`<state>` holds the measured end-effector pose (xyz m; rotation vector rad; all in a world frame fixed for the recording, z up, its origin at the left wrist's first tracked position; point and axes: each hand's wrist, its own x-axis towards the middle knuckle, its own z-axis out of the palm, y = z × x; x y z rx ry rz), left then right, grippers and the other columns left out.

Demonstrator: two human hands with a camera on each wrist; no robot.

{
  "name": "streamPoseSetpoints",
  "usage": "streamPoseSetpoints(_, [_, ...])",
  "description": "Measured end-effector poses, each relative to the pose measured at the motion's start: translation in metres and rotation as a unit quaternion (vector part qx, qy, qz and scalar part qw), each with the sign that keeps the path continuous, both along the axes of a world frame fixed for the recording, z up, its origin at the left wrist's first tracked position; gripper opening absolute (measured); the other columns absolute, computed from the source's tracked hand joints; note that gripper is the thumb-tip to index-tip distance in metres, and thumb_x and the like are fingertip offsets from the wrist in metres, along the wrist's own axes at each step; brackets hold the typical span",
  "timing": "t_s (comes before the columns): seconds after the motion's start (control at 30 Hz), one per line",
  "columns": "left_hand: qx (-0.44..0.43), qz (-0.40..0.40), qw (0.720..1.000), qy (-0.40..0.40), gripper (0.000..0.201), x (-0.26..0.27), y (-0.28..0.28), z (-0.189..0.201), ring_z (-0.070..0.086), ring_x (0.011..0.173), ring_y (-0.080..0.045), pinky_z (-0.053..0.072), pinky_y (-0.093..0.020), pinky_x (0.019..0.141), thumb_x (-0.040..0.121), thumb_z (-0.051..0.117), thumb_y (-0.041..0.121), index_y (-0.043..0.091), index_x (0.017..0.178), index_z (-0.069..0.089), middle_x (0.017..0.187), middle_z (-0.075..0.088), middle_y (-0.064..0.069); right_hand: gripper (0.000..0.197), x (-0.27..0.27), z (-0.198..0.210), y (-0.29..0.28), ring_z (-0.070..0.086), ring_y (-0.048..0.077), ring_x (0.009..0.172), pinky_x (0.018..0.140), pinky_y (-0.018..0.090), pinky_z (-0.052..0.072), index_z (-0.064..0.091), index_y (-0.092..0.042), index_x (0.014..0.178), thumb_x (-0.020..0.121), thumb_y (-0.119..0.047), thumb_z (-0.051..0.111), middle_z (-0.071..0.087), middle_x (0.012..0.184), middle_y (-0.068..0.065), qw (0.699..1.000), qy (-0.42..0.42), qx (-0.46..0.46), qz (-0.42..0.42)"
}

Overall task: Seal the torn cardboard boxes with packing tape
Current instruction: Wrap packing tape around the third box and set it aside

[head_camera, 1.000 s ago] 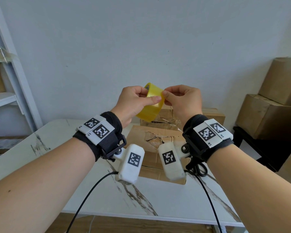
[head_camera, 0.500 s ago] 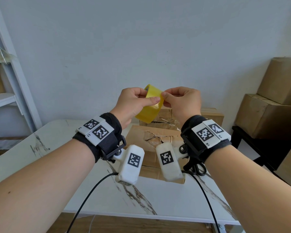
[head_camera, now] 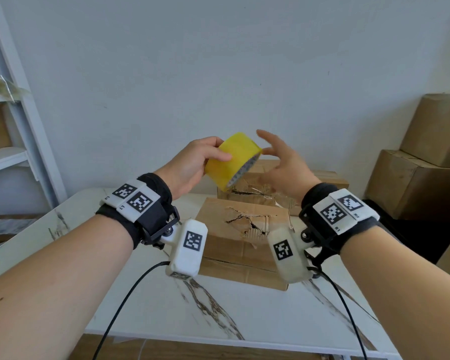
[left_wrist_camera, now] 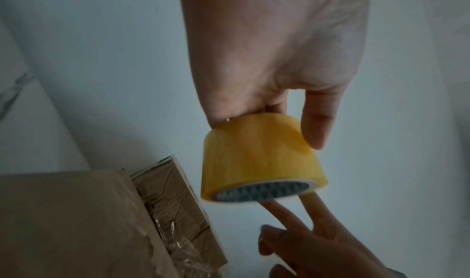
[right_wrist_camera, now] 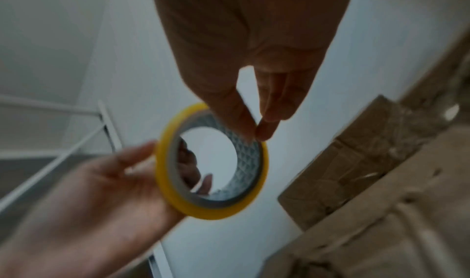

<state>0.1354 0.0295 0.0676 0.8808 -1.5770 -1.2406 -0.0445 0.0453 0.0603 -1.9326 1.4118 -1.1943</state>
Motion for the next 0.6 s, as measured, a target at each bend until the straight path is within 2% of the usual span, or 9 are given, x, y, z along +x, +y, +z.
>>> streamPoseSetpoints(0.07, [0.036, -0.048, 0.998, 0.019, 0.015, -0.002, 0.001, 0.001, 0.056, 0.08, -0.019, 0.043, -0.03, 0.074, 0.071, 0.057, 0.012, 0.007, 0.085, 0.055, 0.085, 0.058, -0.007, 0.079, 0.001, -0.004, -0.003, 0.057, 0.018, 0.095, 0.079, 0.033, 0.054, 0.039, -0.035, 0.136, 0.072, -0.003, 0.074, 0.051, 0.125, 0.001, 0.997, 0.082, 0.002, 0.018])
streamPoseSetpoints(0.1, [0.047, -0.057, 0.997, 0.011, 0.019, -0.003, 0.002, 0.0, 0.056, 0.086, -0.022, 0.043, -0.033, 0.08, 0.072, 0.058, 0.017, 0.007, 0.088, 0.056, 0.091, 0.059, -0.008, 0.068, 0.002, -0.006, -0.005, 0.058, 0.023, 0.098, 0.079, 0.038, 0.055, 0.046, -0.034, 0.127, 0.072, -0.004, 0.073, 0.055, 0.119, 0.002, 0.997, 0.071, 0.005, 0.01])
streamPoseSetpoints(0.17, [0.03, -0.01, 0.998, -0.052, 0.024, -0.007, 0.0, -0.003, 0.059, 0.097, -0.023, 0.044, -0.036, 0.089, 0.079, 0.063, 0.03, 0.012, 0.093, 0.063, 0.102, 0.064, -0.005, 0.043, 0.004, -0.007, -0.005, 0.06, 0.025, 0.092, 0.072, 0.038, 0.054, 0.053, -0.029, 0.105, 0.073, -0.004, 0.068, 0.061, 0.103, 0.0, 0.997, 0.075, -0.018, -0.03])
streamPoseSetpoints(0.2, [0.012, 0.025, 0.995, -0.093, 0.03, -0.008, -0.002, -0.004, 0.061, 0.101, -0.023, 0.045, -0.037, 0.092, 0.081, 0.064, 0.038, 0.014, 0.099, 0.066, 0.107, 0.066, -0.003, 0.037, 0.005, -0.007, -0.004, 0.059, 0.024, 0.09, 0.073, 0.037, 0.053, 0.054, -0.027, 0.101, 0.073, -0.006, 0.067, 0.061, 0.1, -0.003, 0.991, 0.117, -0.036, -0.048])
streamPoseSetpoints(0.3, [-0.011, 0.059, 0.988, -0.142, 0.038, -0.012, -0.003, -0.006, 0.063, 0.102, -0.023, 0.048, -0.039, 0.093, 0.082, 0.064, 0.045, 0.017, 0.108, 0.068, 0.108, 0.068, -0.004, 0.036, 0.009, -0.007, -0.001, 0.057, 0.021, 0.091, 0.075, 0.034, 0.049, 0.055, -0.022, 0.103, 0.073, -0.009, 0.068, 0.058, 0.097, -0.008, 0.979, 0.182, -0.065, -0.061])
streamPoseSetpoints(0.4, [-0.016, 0.048, 0.991, -0.121, 0.017, -0.01, -0.001, -0.003, 0.063, 0.093, -0.02, 0.047, -0.032, 0.085, 0.087, 0.062, 0.036, 0.02, 0.09, 0.068, 0.093, 0.069, 0.001, 0.034, 0.008, -0.007, -0.001, 0.059, 0.024, 0.083, 0.076, 0.042, 0.053, 0.052, -0.026, 0.097, 0.072, -0.007, 0.066, 0.056, 0.093, -0.011, 0.989, 0.122, -0.053, -0.058])
streamPoseSetpoints(0.47, [-0.022, 0.036, 0.993, -0.107, 0.02, -0.007, 0.003, -0.001, 0.059, 0.079, -0.014, 0.044, -0.028, 0.076, 0.09, 0.058, 0.028, 0.022, 0.073, 0.064, 0.071, 0.065, 0.01, 0.035, 0.004, -0.007, -0.001, 0.06, 0.026, 0.077, 0.071, 0.045, 0.055, 0.049, -0.027, 0.095, 0.073, -0.005, 0.065, 0.054, 0.092, -0.011, 0.992, 0.103, -0.04, -0.061])
streamPoseSetpoints(0.53, [-0.022, 0.02, 0.995, -0.094, 0.028, -0.004, 0.005, 0.0, 0.055, 0.072, -0.011, 0.042, -0.026, 0.075, 0.092, 0.056, 0.025, 0.022, 0.065, 0.061, 0.06, 0.061, 0.014, 0.035, 0.001, -0.006, -0.001, 0.062, 0.025, 0.072, 0.057, 0.039, 0.056, 0.049, -0.025, 0.096, 0.074, -0.002, 0.064, 0.055, 0.097, -0.006, 0.995, 0.082, -0.03, -0.056])
streamPoseSetpoints(0.6, [-0.02, 0.005, 0.996, -0.086, 0.03, -0.001, 0.006, -0.001, 0.054, 0.071, -0.01, 0.042, -0.026, 0.076, 0.092, 0.055, 0.024, 0.021, 0.063, 0.06, 0.06, 0.059, 0.013, 0.035, -0.003, -0.007, -0.002, 0.06, 0.021, 0.062, 0.045, 0.03, 0.05, 0.049, -0.023, 0.096, 0.075, 0.0, 0.064, 0.055, 0.098, -0.004, 0.997, 0.059, -0.024, -0.049])
